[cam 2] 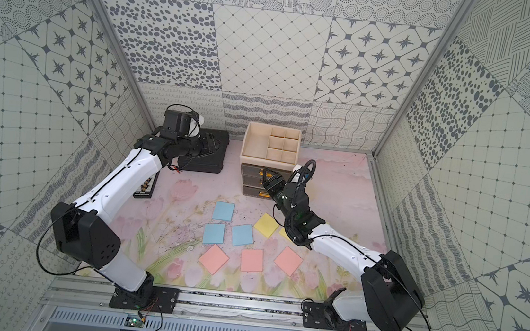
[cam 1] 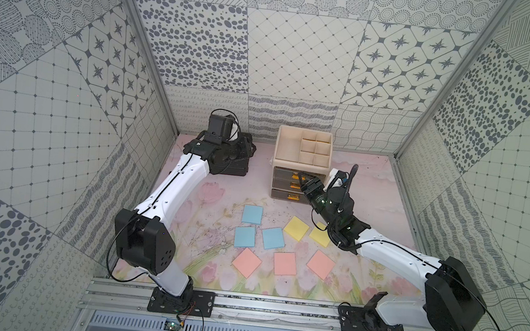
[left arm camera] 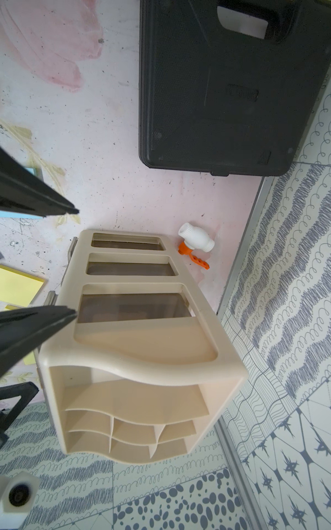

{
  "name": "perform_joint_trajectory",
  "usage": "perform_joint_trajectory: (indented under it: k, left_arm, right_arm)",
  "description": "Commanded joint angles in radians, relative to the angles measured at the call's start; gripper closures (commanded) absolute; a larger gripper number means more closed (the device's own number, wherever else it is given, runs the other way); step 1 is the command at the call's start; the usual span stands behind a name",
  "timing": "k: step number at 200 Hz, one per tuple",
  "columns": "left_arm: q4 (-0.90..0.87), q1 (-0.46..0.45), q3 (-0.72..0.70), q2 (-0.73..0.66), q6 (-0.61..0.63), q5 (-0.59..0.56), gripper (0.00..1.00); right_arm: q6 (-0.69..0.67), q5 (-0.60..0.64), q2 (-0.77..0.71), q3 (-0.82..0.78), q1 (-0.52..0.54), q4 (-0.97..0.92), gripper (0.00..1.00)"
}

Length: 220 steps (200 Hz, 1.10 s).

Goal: Please put the sticky notes in the drawer by color
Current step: Open the drawer in the storage box.

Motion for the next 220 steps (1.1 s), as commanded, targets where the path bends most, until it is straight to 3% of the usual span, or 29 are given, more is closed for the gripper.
perform_joint_trajectory:
  k: [1, 49, 99, 149, 220]
  left_arm:
    - [0.047, -0.001, 0.003, -0.001, 0.019, 0.024, 0.46]
    - [0.051, -0.002, -0.006, -0.005, 0.018, 0.025, 0.46]
    - [0.059, -0.002, -0.004, 0.003, 0.016, 0.029, 0.46]
    - [0.054, -0.002, -0.009, -0.001, 0.028, 0.019, 0.46]
    - [0.053, -0.002, -0.014, -0.003, 0.035, 0.015, 0.46]
  right_arm:
    - [0.033, 0.002, -0.017, -0.011, 0.006, 0.059, 0.41]
    - [0.092, -0.022, 0.004, -0.025, 0.008, 0.063, 0.40]
    - [0.121, -0.014, 0.052, -0.039, 0.011, 0.103, 0.33]
    - [0.120, 0.001, 0.107, -0.026, 0.009, 0.167, 0.43]
    - [0.090, 0.028, 0.139, -0.017, 0.008, 0.198, 0.44]
